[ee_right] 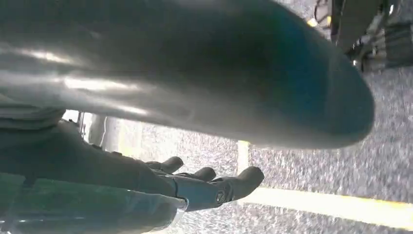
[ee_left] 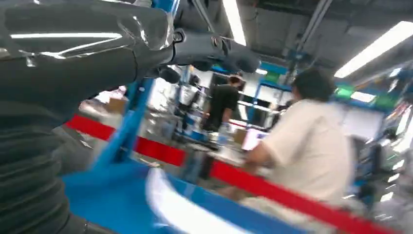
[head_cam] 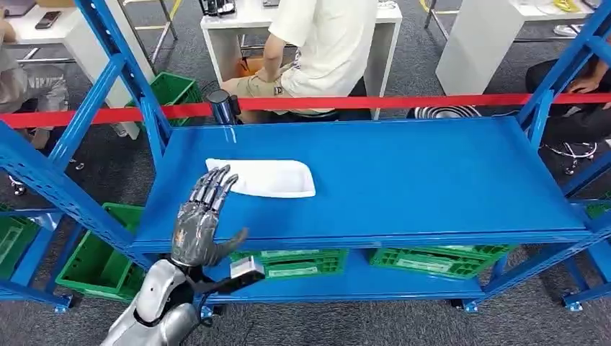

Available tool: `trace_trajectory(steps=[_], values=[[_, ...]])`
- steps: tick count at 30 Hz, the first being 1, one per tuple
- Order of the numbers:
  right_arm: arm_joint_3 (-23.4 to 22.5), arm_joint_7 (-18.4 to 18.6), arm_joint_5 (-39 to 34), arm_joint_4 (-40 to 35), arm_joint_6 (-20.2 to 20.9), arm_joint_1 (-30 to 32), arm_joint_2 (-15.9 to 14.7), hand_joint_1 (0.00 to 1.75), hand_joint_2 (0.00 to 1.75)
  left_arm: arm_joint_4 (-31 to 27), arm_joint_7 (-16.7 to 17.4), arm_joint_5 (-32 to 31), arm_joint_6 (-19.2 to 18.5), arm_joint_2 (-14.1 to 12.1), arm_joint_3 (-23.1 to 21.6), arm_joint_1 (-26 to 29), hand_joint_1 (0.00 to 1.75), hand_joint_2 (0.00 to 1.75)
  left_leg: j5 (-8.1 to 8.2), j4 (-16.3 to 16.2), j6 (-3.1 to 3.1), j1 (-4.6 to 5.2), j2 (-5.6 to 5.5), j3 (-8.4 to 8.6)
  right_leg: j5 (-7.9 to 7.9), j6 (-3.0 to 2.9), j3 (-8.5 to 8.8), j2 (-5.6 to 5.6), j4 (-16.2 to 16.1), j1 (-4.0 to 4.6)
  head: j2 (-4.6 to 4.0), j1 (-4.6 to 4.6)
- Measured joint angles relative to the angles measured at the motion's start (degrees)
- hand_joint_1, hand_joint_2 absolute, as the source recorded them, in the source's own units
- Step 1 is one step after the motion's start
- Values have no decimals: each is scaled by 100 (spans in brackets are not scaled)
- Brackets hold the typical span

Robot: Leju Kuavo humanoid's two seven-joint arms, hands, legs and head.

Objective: Take the parts from the cabinet and place them on the table.

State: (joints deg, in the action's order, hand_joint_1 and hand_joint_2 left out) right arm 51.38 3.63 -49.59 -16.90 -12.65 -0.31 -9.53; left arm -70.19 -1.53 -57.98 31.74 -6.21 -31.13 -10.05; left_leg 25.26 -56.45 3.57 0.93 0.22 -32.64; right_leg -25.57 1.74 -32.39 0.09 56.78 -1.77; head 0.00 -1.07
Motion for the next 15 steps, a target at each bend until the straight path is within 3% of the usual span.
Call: trace_trajectory(steps=[1, 2, 4, 6, 7, 8, 10, 12, 13, 15], values=[[18, 4, 15, 2, 0, -28, -2, 0, 0, 102, 22, -69, -4, 2, 55, -22, 0, 175, -135, 225, 23, -93, 10, 119, -13, 9, -39, -4, 38, 38, 0, 2], [40, 9, 28, 11, 0, -40, -13, 0, 0, 231, 44, -130, 0, 13, 95, -78, 0, 175, -167, 296, 30, -61, 23, 173, -96, -12, -103, -5, 190, 46, 0, 13], [85, 18, 79, 24, 0, -91, -26, 0, 0, 535, 110, -320, -48, 17, 125, -193, 0, 175, -192, 298, 51, -48, 22, 156, -452, -94, -496, -4, 982, 39, 0, 37], [125, 50, 144, 33, 0, -122, -52, 0, 0, 855, 134, -466, -52, 17, 184, -202, 0, 175, -188, 285, 48, -22, 23, 132, -681, -83, -893, -4, 1723, 38, 0, 35], [136, 66, 170, 33, 0, -128, -57, 0, 0, 1005, 134, -547, -46, 17, 210, -222, 0, 175, -184, 268, 42, -19, 20, 119, -637, -35, -908, -5, 1716, 37, 0, 35], [147, 79, 188, 33, 0, -141, -64, 0, 0, 1129, 134, -598, -39, 15, 226, -255, 0, 175, -173, 238, 27, -21, 10, 109, -488, 35, -760, -7, 1414, 33, 0, 35], [173, 101, 214, 35, 0, -190, -77, 0, 0, 1323, 134, -624, -35, 17, 263, -311, 0, 175, -116, 123, -45, -36, 1, 78, -82, 164, -196, -15, 328, 11, 0, 37], [208, 111, 234, 35, 0, -230, -70, 0, 0, 1458, 125, -648, -39, 11, 300, -378, 0, 175, -21, -30, -131, 12, -4, 1, -33, 63, -66, -6, 71, 27, 0, 35], [225, 116, 256, 35, 0, -259, -72, 0, 0, 1518, 94, -648, -39, 9, 324, -402, 0, 175, -17, -40, -142, 3, -4, -18, -30, -17, -94, -4, 124, 46, 0, 28], [236, 122, 284, 35, 0, -265, -70, 0, 0, 1622, -19, -610, -35, 9, 367, -426, 0, 175, -16, -50, -145, -14, 1, -19, -28, -69, -106, -2, 128, 64, 0, 28]])
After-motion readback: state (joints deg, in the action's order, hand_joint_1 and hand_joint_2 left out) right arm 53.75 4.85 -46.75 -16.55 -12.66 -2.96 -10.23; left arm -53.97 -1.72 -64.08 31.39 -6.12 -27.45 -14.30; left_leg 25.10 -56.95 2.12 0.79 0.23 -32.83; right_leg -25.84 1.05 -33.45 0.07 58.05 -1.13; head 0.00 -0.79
